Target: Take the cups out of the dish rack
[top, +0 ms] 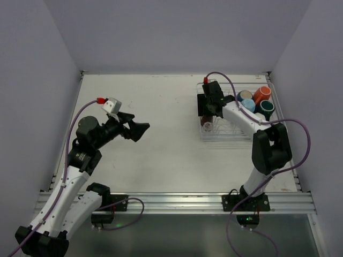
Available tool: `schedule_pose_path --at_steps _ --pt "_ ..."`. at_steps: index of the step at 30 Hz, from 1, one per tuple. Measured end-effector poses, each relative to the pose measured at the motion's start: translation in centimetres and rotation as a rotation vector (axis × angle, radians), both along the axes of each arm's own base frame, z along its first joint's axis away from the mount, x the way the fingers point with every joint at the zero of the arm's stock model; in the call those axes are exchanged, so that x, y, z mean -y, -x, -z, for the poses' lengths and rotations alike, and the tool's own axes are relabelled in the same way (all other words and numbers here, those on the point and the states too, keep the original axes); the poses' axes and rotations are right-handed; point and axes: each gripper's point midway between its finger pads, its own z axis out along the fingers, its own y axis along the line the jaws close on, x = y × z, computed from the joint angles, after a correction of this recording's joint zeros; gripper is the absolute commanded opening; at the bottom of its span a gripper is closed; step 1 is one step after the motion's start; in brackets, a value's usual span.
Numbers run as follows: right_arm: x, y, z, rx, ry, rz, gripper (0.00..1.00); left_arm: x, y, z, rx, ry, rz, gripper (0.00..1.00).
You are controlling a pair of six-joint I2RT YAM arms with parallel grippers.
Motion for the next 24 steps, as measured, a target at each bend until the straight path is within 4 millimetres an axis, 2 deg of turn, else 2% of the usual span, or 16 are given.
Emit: schedule_pose_path --at_steps 4,6,7,8,9,13,16,18,20,24 --pt "0.2 -0.5 0.5 -0.003 0.023 0.008 0.59 0.0 0.0 0.1 0.000 -0.006 0.000 1.00" --pt "0.2 -0.9 0.5 0.002 0.031 0.015 0.58 -0.1 0.0 0.2 -0.003 -0.007 -0.002 0.95" --pt "0.2 -1.2 0.5 0.006 0.034 0.018 0.54 -0.1 0.0 0.3 -0.005 -0.008 -0.003 0.94" --pt "0.2 -1.3 0.5 0.009 0.035 0.020 0.41 -0.1 0.0 0.3 -0.007 -0.010 -0.003 0.90" --pt "0.2 -1.5 0.5 0.014 0.037 0.021 0.38 -0.1 0.0 0.3 -0.008 -0.011 -0.002 0.88" --pt "0.5 -1.7 0.2 0.028 0.050 0.036 0.30 -0.1 0.0 0.4 -0.007 -0.015 -0.003 0.84" --pt "0.8 -1.4 -0.6 0.045 0.051 0.043 0.29 -0.1 -0.1 0.6 -0.013 -0.017 -0.002 0.84" --pt "1.3 -0.7 -2.1 0.077 0.043 0.050 0.26 0.0 -0.2 0.8 -0.024 -0.018 0.002 0.84" --pt "1.6 0.0 -4.5 0.130 0.017 0.053 0.25 0.3 -0.3 1.1 -0.041 -0.010 0.013 0.84" --pt "2.0 1.8 -11.9 0.315 -0.094 0.052 0.24 1.2 -0.1 1.2 -0.084 0.029 0.057 0.89"
